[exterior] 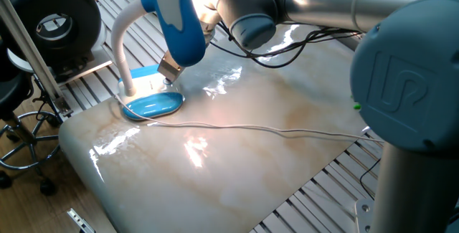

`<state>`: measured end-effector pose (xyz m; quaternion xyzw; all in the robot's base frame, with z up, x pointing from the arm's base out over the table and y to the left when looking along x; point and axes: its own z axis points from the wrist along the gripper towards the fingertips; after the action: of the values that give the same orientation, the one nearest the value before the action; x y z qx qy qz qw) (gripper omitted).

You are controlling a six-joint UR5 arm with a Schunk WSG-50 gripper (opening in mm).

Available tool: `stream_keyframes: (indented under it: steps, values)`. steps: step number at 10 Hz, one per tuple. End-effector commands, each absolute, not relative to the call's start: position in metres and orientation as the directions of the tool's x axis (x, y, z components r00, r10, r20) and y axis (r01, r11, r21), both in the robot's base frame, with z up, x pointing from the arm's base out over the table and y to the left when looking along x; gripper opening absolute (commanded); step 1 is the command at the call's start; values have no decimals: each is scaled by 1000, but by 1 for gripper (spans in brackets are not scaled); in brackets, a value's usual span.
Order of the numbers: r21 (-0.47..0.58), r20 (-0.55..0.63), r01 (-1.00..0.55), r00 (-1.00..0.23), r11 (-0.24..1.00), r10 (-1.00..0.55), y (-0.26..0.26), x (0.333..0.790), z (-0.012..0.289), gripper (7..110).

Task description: Turn off the desk lamp by pressing the button

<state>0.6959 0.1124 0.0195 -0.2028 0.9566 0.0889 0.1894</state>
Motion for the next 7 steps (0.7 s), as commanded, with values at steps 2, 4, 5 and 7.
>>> stream_keyframes:
  steps: [2, 4, 5, 7]
  values:
    - [97, -409, -412, -846, 906, -341, 115, 699, 15, 44]
    - [93, -412, -415, -844, 905, -345, 112, 699, 14, 44]
    - [91, -431, -426, -832, 900, -350, 109, 700, 14, 44]
    - [111, -456, -456, -813, 883, -363, 91, 693, 25, 44]
